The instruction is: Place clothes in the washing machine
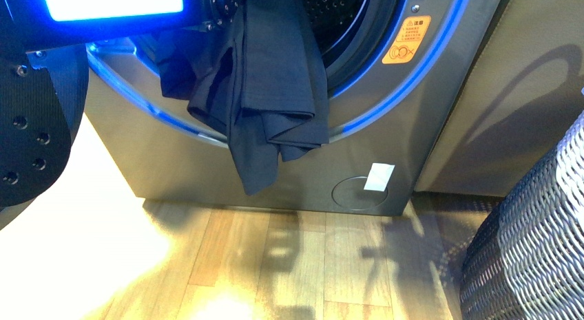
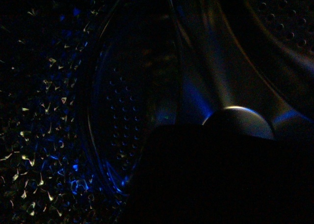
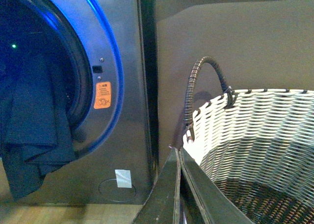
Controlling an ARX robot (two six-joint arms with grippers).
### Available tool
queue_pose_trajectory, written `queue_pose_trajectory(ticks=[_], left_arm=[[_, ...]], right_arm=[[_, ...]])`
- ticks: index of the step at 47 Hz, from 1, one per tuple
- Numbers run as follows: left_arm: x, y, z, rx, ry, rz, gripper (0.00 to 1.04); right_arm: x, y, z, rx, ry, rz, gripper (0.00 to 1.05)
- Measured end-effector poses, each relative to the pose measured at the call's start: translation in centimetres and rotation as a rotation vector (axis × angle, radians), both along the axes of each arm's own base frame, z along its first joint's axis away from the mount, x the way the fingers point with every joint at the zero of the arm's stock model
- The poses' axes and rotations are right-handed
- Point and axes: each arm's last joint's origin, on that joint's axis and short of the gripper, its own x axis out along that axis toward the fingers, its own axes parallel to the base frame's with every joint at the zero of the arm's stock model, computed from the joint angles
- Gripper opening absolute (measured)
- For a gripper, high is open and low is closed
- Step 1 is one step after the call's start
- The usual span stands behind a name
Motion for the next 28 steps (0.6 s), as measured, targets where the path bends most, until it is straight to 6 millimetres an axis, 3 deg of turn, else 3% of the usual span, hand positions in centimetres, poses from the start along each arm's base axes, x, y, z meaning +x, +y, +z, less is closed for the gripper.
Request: queue_pose_trajectory(ticks=[4,5,6,7,17,19,26,28], left_arm=[[0.1,0.0,-0.2,-0.011,0.019,-0.01,0.08],[0.2,-0.1,-0.4,-0.018,0.038,-0.025,0.16],[0.2,-0.1,-0.4,-0.018,0.038,-0.025,0.16],[0.2,-0.1,-0.5,-0.021,0.052,-0.034,0.25],[0.6,-0.3,-1.9,-0.034,0.152,-0.094,0.6],[0.8,-0.5,-2.8,-0.027,0.208,-0.138,0.76],[0.5,-1.1,-5.6,0.018,0.455,-0.25,0.99],[0.1,-1.3,-6.8,0.037,0.544,-0.278,0.99]], right_arm=[[0.0,0.0,0.0,0.0,0.0,0.0,0.02],[0.0,0.0,0.0,0.0,0.0,0.0,0.02],[0.0,0.0,0.0,0.0,0.0,0.0,0.02],[0.0,0.0,0.0,0.0,0.0,0.0,0.02],[0.0,0.0,0.0,0.0,0.0,0.0,0.02],[0.0,0.0,0.0,0.0,0.0,0.0,0.02],[0.0,0.0,0.0,0.0,0.0,0.0,0.02],[0.0,0.0,0.0,0.0,0.0,0.0,0.02]])
